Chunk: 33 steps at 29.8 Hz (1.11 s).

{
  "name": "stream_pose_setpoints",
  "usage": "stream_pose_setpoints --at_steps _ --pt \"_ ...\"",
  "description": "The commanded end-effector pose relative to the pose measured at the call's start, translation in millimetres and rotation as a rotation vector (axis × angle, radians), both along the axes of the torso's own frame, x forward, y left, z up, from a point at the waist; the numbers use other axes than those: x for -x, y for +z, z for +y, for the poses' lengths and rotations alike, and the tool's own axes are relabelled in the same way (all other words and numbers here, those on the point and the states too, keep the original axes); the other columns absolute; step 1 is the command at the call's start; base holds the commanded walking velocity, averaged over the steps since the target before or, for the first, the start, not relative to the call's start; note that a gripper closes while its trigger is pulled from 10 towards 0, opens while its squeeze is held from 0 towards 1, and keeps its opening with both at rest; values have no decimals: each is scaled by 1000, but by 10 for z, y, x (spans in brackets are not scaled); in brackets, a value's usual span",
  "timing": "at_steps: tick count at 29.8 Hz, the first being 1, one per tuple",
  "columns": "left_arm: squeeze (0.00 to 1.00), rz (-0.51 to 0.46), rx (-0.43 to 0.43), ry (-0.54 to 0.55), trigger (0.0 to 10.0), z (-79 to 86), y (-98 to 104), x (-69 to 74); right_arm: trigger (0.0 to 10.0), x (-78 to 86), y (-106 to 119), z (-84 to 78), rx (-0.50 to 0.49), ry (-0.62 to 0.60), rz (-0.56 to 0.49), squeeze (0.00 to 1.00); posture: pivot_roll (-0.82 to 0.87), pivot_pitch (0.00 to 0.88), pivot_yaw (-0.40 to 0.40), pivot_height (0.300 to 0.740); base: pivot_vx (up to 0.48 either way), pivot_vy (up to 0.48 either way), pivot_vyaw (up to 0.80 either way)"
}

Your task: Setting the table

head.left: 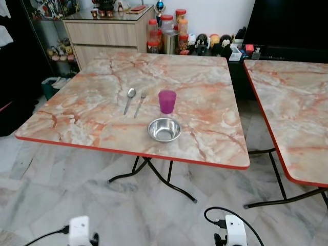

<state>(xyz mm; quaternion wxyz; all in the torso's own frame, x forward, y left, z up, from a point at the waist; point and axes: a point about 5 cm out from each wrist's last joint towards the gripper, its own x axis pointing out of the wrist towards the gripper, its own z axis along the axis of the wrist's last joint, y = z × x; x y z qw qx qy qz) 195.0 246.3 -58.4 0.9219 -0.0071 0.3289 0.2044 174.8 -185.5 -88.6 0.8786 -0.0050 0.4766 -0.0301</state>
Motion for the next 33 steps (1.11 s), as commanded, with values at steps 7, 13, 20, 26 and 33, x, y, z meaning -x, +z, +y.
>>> stream_pose_setpoints --at_steps 7,13,20,26,33 --pt "0 -115 -174 292 10000 419 236 -26 10000 -32 13 7 6 15 -4 0 67 0 -26 740 0 0 0" --pt "0 -506 -492 240 10000 782 1190 -688 10000 -73 29 30 4 25 -13 0 74 0 -28 740 0 0 0" --pt "0 -953 -478 -48 10000 324 2203 -1374 10000 -61 22 50 -4 6 -13 0 67 0 -18 740 0 0 0" --pt "0 -1031 -325 -297 10000 -188 2428 -1613 10000 -35 10 47 -5 -3 -8 0 60 0 -12 740 0 0 0" --pt "0 -959 14 -417 10000 -640 2263 -1734 10000 -30 10 28 -1 -7 -8 0 47 0 -10 740 0 0 0"
